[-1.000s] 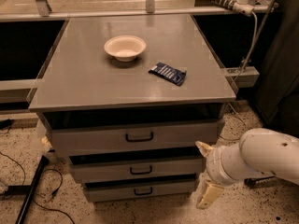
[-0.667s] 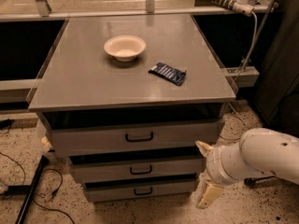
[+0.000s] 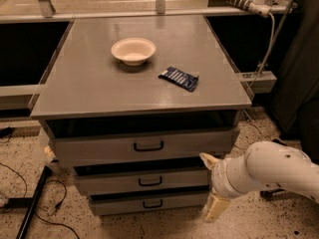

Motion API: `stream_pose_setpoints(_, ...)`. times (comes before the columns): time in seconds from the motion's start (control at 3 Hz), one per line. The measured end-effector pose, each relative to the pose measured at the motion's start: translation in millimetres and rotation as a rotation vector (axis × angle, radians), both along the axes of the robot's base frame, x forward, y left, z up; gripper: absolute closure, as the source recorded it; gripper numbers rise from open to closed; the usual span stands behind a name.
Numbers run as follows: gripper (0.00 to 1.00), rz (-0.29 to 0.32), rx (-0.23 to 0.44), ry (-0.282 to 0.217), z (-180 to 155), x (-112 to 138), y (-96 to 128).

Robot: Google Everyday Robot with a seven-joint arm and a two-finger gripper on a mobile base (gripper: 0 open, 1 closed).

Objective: Open middle drawer

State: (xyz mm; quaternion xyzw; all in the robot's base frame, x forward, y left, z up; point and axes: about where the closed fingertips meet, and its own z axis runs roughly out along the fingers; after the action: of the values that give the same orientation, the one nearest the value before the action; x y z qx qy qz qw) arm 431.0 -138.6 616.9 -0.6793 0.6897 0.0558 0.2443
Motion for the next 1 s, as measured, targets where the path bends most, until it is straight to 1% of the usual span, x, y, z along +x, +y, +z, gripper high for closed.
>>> stream_pose_setpoints(0.33, 0.00, 0.041, 0.040, -0.046, -22, 13, 3)
stream_pose_setpoints(0.67, 0.00, 0.078, 0.077, -0.080, -46, 25, 3)
stream_pose_setpoints(1.0, 0.00, 0.102, 0.087, -0.078, -73, 34, 0)
